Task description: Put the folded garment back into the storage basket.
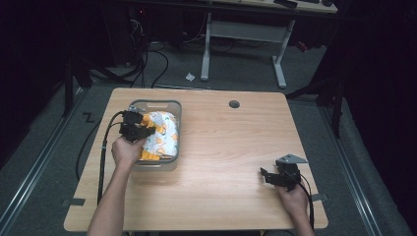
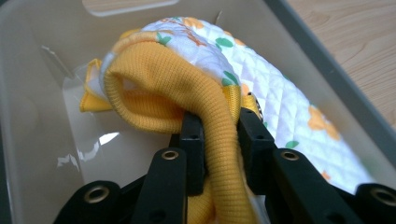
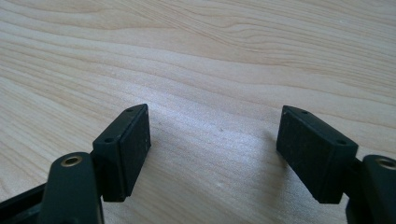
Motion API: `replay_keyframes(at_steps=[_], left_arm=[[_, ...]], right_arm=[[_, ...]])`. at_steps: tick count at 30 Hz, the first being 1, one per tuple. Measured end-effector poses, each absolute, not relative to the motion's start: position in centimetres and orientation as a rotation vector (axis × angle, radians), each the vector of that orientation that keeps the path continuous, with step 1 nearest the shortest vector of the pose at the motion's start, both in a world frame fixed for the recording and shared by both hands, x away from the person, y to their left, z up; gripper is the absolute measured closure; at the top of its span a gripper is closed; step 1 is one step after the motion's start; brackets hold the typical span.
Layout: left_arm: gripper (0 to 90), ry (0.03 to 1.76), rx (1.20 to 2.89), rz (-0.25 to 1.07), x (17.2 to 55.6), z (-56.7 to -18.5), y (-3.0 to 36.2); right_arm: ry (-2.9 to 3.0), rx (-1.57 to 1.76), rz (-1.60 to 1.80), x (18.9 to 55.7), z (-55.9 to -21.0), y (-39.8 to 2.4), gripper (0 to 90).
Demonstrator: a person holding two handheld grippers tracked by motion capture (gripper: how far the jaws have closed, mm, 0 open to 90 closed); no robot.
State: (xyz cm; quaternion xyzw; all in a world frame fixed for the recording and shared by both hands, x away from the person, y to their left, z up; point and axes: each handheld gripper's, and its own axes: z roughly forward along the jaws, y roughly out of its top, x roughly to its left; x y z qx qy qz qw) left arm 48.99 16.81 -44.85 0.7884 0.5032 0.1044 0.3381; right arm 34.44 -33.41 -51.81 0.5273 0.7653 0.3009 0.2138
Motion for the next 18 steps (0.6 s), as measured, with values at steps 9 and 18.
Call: replay_keyframes(at_steps=[9, 18], left_arm=[[68.4, 1.388, 2.116, 0.313, 49.57, -45.32, 16.11], [41.8, 1.451, 2.056, 0.376, 49.20, -44.57, 16.30]], right_arm=[[2.123, 1.461, 0.835, 34.44, -51.81, -33.42, 26.4], [2.122, 1.464, 0.835, 34.43, -51.81, -33.41, 26.4]])
